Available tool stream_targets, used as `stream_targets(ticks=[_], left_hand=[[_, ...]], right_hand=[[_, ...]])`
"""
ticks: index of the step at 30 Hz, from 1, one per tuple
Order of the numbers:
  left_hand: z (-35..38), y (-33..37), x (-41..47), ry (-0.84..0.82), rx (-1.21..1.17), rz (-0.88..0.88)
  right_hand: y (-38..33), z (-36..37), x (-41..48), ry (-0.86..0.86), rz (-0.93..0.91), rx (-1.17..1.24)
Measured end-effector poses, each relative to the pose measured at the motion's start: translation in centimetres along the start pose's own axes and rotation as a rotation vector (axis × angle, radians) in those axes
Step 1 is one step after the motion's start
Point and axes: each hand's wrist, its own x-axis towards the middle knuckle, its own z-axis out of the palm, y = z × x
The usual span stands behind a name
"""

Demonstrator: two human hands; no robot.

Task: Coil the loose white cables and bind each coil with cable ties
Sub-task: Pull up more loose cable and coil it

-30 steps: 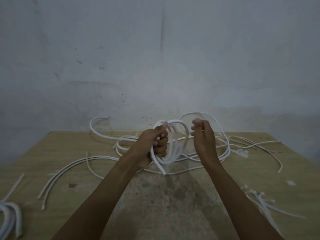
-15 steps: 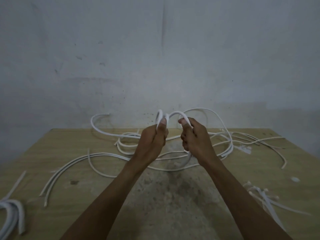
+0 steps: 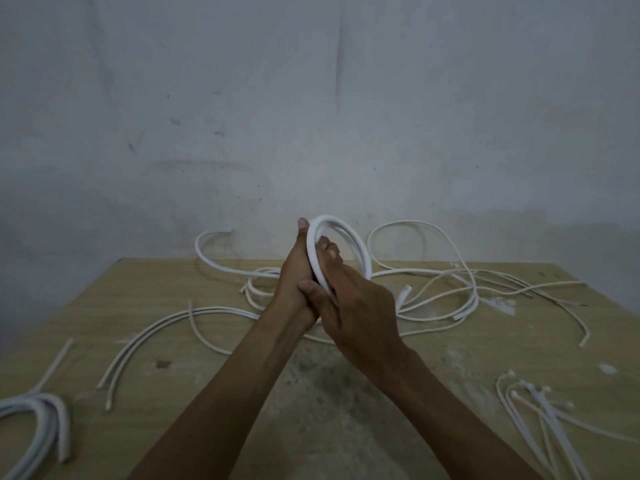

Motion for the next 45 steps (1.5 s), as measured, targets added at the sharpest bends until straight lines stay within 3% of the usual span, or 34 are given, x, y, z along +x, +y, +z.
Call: stream_targets(ticks=[5,13,20,22,23,26,27,28,30,33,38,45], left_hand=[[0.8,0.3,-1.1,-0.064,0.015,0.006],[0.5,0.7,-1.7,-0.160,0.030,-0.025],[-0.3,1.9,-1.3,-0.114,-0.278,0.016],[-1.0,2.9,-1.1,-0.110,-0.343,0.077],[-1.2,3.3,-1.1,-0.092,-0.358,0.124],[-1.3,3.9,-1.3,-0.014,-0.370,0.237],[-1.2,3.8,-1.2,0.003,-0.359,0.257],[-1.2,3.6,-1.1,0.014,-0.339,0.266],[-1.1,2.9,-1.0,0.002,-0.298,0.242],[-1.0,1.5,-1.0,-0.075,-0.255,0.132],[-0.4,-0.9,-1.3,-0.162,-0.011,0.027],[-2.3,-1.6,-0.7,-0.281,0.036,-0.158]], right_hand=[[1.5,-0.8,0.1,0.157,-0.020,0.087],[2.6,-0.1,0.1,0.042,0.026,-0.032],[3.8,-0.3,-0.6,0.152,-0.034,0.000],[4.5,-0.3,-0.7,0.206,0.158,0.063],[4.7,-0.1,-0.6,0.247,0.346,0.170],[3.7,-0.1,0.8,0.251,1.190,0.797],[3.4,0.0,1.0,0.182,1.412,1.068],[2.8,0.1,1.0,0.121,1.515,1.247],[1.7,0.2,1.2,0.103,1.425,1.291],[2.3,1.1,0.8,0.201,1.013,0.750],[3.8,1.1,0.1,0.315,0.765,0.483],[6.2,1.5,-0.5,0.030,0.447,0.266]])
